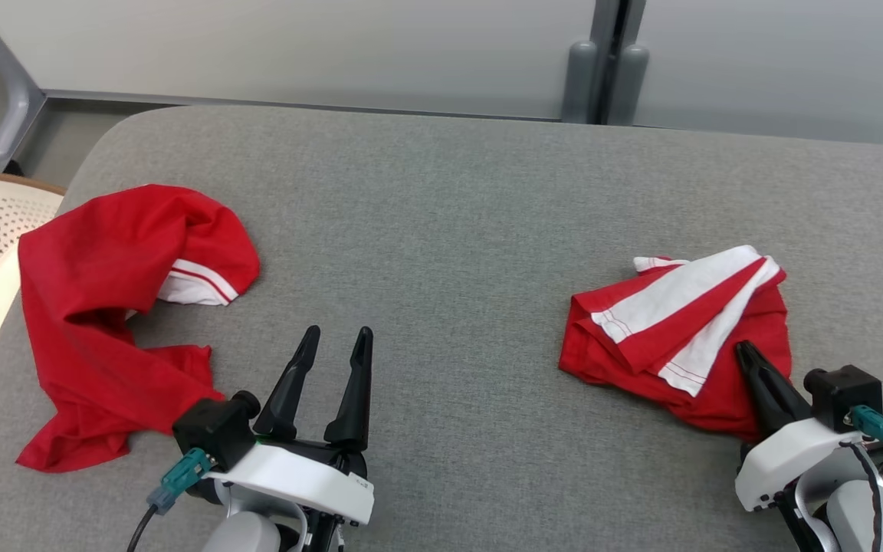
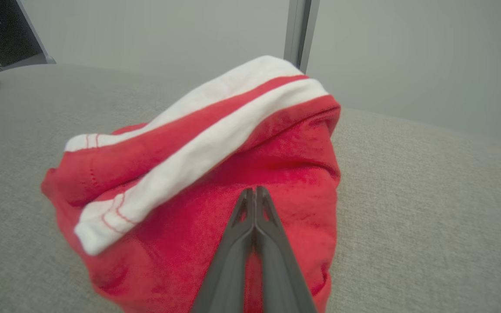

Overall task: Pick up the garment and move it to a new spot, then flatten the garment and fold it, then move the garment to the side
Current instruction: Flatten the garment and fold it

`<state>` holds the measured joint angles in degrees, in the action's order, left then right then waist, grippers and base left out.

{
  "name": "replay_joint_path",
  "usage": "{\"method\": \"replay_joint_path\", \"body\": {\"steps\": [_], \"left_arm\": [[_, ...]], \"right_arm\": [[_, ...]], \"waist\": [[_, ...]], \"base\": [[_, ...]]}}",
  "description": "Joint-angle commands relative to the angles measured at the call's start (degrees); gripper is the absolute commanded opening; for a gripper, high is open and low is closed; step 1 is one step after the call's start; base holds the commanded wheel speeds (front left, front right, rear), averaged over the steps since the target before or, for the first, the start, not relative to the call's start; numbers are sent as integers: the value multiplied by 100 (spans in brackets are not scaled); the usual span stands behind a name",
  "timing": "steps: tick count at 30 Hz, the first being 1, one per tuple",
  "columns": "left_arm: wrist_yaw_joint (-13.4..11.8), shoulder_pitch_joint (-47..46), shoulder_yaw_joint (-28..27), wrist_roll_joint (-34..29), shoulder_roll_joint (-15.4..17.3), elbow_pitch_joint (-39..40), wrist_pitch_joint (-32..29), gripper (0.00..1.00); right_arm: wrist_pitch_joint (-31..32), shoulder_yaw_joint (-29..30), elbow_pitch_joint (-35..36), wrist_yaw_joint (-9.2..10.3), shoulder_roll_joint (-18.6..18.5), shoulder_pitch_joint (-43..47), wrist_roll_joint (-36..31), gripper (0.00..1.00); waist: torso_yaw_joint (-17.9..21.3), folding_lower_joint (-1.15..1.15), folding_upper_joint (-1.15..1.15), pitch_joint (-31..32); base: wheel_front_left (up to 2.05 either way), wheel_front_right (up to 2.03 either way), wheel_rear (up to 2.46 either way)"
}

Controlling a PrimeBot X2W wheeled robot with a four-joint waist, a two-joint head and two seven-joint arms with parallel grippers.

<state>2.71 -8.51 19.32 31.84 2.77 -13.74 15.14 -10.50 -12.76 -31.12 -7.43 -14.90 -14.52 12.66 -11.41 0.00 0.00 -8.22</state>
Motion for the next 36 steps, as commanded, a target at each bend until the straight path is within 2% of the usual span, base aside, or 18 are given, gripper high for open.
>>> {"method": "replay_joint_path", "body": {"steps": [1, 11, 20, 28, 36], "left_arm": [[9, -86, 15, 23, 24, -2, -1, 100], [-71, -175, 177, 126, 23, 79, 0, 100], [-124, -265, 315, 255, 23, 116, -1, 100], [-151, -303, 375, 314, 23, 118, -1, 100], [-178, -322, 331, 284, 23, 88, -1, 100]], "right_arm": [[36, -54, -66, -11, -64, -104, 52, 0], [184, -796, -437, -7, -532, -1050, 408, 0], [426, -1068, -555, -7, -794, -1694, 707, 0], [899, -1168, -1147, -7, -685, -1843, 1044, 0], [773, -1449, -1414, -7, -616, -1782, 1321, 0]], "waist": [[-179, 0, 0, -136], [-625, 0, 0, -320], [-896, 0, 0, -410], [-1000, 0, 0, -501], [-909, 0, 0, -447]], "base": [[0, 0, 0], [0, 0, 0], [0, 0, 0], [0, 0, 0], [0, 0, 0]]}}
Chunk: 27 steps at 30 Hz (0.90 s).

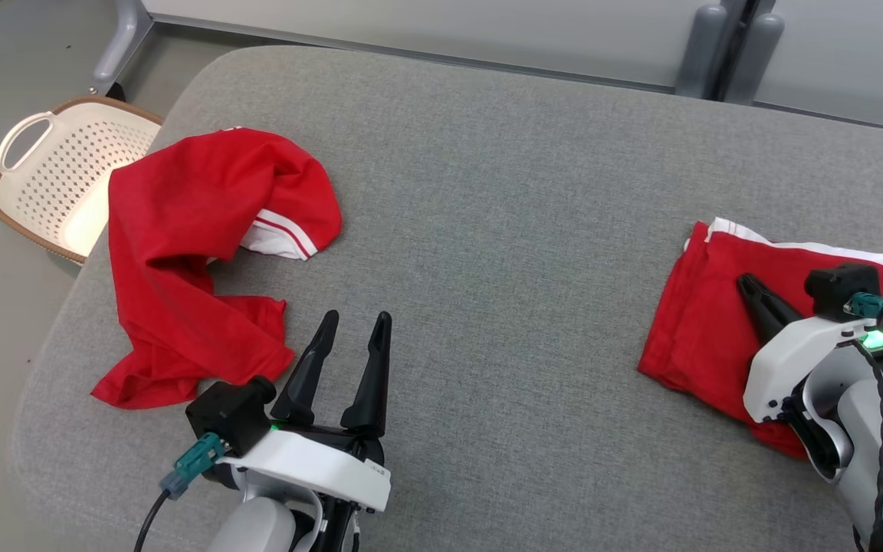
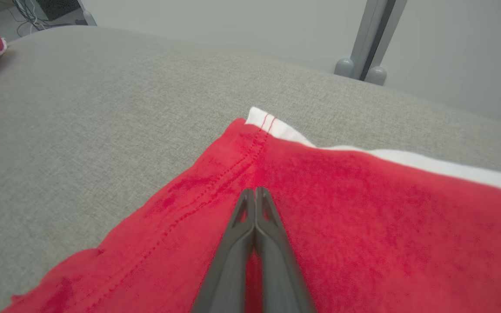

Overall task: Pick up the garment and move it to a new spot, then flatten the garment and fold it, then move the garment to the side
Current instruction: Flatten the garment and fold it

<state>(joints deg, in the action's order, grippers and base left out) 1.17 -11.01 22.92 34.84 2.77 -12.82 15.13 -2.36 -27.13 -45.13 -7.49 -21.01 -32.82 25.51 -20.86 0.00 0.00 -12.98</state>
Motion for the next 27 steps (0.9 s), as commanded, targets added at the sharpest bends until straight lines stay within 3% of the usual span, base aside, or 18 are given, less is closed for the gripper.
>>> {"method": "replay_joint_path", "body": {"steps": [1, 14, 15, 16, 27], "left_arm": [[-17, -59, -49, -43, 23, -14, 0, 100], [73, 85, -498, -299, 25, 48, 0, 100], [75, 105, -543, -318, 24, 52, 0, 100], [73, 125, -585, -329, 23, 53, 0, 100], [122, 279, -874, -496, 24, 39, 1, 100]], "right_arm": [[-119, -2, -12, 0, 20, 30, 114, 0], [-1165, 470, 761, -1, 18, 386, 341, 0], [-1205, 587, 847, -1, 35, 481, 281, 42], [-1232, 666, 930, -1, 69, 596, 220, 100], [-1291, 2176, 2315, -1, 700, 2064, -806, 100]], "waist": [[76, 0, 0, 53], [976, 0, 0, 508], [1055, 0, 0, 540], [1128, 0, 0, 571], [1651, 0, 0, 731]], "base": [[0, 0, 0], [0, 0, 0], [0, 0, 0], [0, 0, 0], [0, 0, 0]]}}
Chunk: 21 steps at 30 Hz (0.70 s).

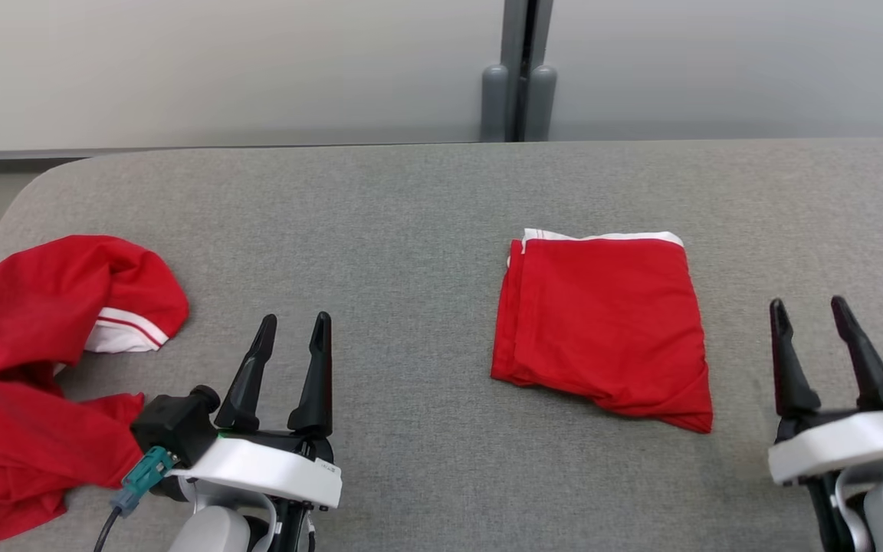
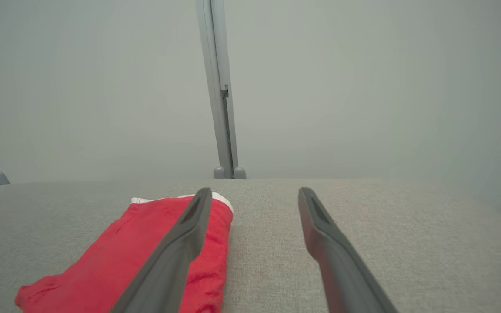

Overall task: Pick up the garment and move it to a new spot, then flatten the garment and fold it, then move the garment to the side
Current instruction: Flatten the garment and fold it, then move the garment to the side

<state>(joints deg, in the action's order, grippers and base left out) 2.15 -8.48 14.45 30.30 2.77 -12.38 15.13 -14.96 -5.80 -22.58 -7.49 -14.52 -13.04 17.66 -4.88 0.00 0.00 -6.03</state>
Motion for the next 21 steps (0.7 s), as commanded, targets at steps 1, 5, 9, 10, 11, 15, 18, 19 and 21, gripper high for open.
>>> {"method": "replay_joint_path", "body": {"steps": [1, 5, 9, 10, 11, 15, 18, 19, 21], "left_arm": [[23, 46, -37, -87, 25, -23, 0, 100], [-4, 97, -105, -259, 22, -50, 0, 100], [-18, 166, -84, -535, 23, -94, 1, 100], [-18, 166, -84, -535, 23, -94, 1, 100], [-26, 179, -66, -668, 23, -108, 1, 100], [-123, 197, -62, -943, 24, -110, 1, 100], [-172, 211, -43, -1073, 23, -95, 0, 100], [-182, 215, -31, -1095, 23, -92, 0, 100], [-190, 218, -15, -1117, 23, -84, 1, 100]], "right_arm": [[-31, 82, 151, -2, 101, 194, -123, 100], [-32, 195, 415, -1, 316, 509, -419, 100], [-33, 226, 524, -1, 460, 659, -580, 100], [-33, 226, 524, -1, 460, 659, -580, 100], [-33, 229, 531, -1, 485, 677, -603, 100], [-33, 246, 544, -1, 525, 706, -654, 100], [-33, 262, 526, -1, 531, 707, -681, 100], [-33, 265, 515, -1, 535, 704, -688, 100], [-33, 275, 491, -1, 541, 685, -697, 100]], "waist": [[73, 0, 0, 44], [131, 0, 0, 76], [168, 0, 0, 103], [168, 0, 0, 103], [171, 0, 0, 111], [165, 0, 0, 127], [150, 0, 0, 136], [144, 0, 0, 138], [129, 0, 0, 129]], "base": [[0, 0, 0], [0, 0, 0], [0, 0, 0], [0, 0, 0], [0, 0, 0], [0, 0, 0], [0, 0, 0], [0, 0, 0], [0, 0, 0]]}}
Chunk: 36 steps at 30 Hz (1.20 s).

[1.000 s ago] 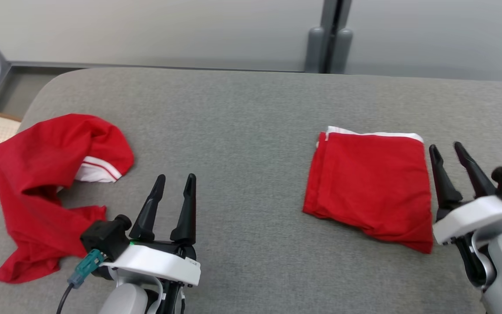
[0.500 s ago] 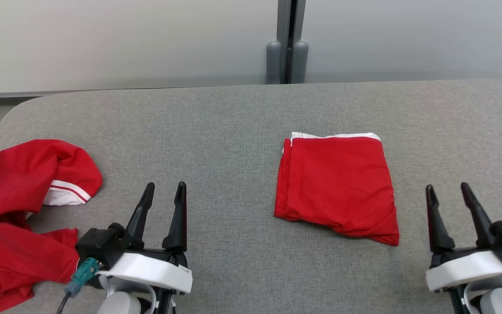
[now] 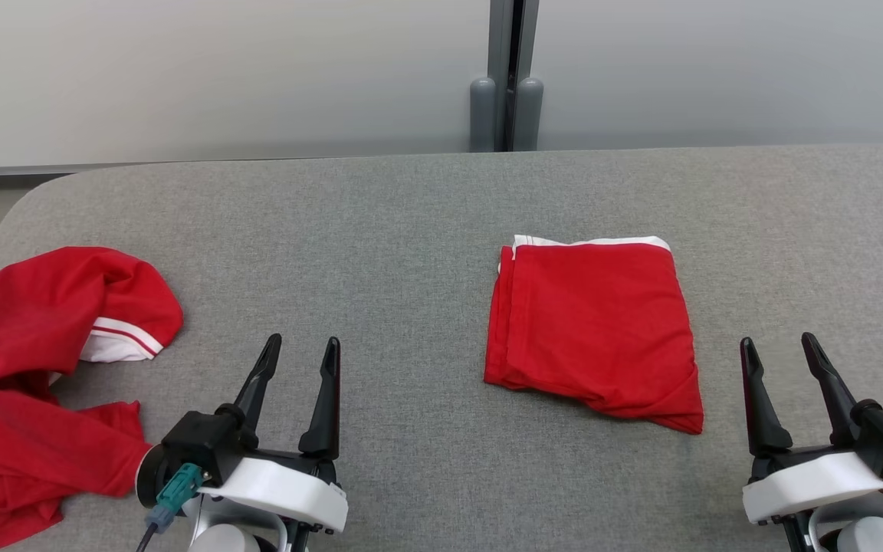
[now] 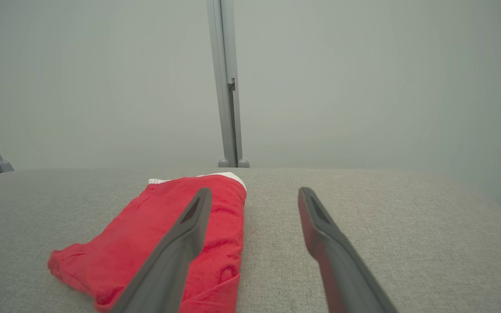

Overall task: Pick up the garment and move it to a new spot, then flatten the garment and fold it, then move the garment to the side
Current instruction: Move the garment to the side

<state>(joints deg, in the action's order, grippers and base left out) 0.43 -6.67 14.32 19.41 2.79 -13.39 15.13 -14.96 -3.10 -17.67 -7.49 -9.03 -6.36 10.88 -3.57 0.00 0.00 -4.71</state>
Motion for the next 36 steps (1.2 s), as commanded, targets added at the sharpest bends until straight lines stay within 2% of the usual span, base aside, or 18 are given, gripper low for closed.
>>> {"method": "replay_joint_path", "body": {"steps": [1, 11, 18, 26, 28, 29, 36], "left_arm": [[-26, 29, 11, -20, 23, 24, 1, 100], [20, -184, 218, 116, 22, -2, 0, 100], [48, -414, 397, 133, 21, -71, 0, 100], [39, -507, 523, 165, 21, -89, 1, 100], [34, -509, 524, 153, 21, -90, 1, 100], [32, -507, 518, 144, 21, -90, 1, 100], [66, -511, 508, 78, 21, -87, 0, 100]], "right_arm": [[-33, 5, -26, -1, -5, 2, 6, 100], [329, -48, -543, -1, -122, -502, 396, 100], [576, -225, -1299, -1, -140, -1092, 893, 100], [635, -440, -2132, -1, -138, -1530, 1248, 100], [636, -614, -2230, -1, -174, -1595, 1371, 11], [579, -694, -2262, -1, -209, -1627, 1398, 0], [245, -1052, -2384, 0, -483, -1861, 1231, 0]], "waist": [[-14, 0, 0, -13], [-278, 0, 0, -382], [-544, 0, 0, -764], [-683, 0, 0, -872], [-675, 0, 0, -875], [-663, 0, 0, -872], [-455, 0, 0, -833]], "base": [[0, 0, 0], [0, 0, 0], [0, 0, 0], [0, 0, 0], [0, 0, 0], [0, 0, 0], [0, 0, 0]]}}
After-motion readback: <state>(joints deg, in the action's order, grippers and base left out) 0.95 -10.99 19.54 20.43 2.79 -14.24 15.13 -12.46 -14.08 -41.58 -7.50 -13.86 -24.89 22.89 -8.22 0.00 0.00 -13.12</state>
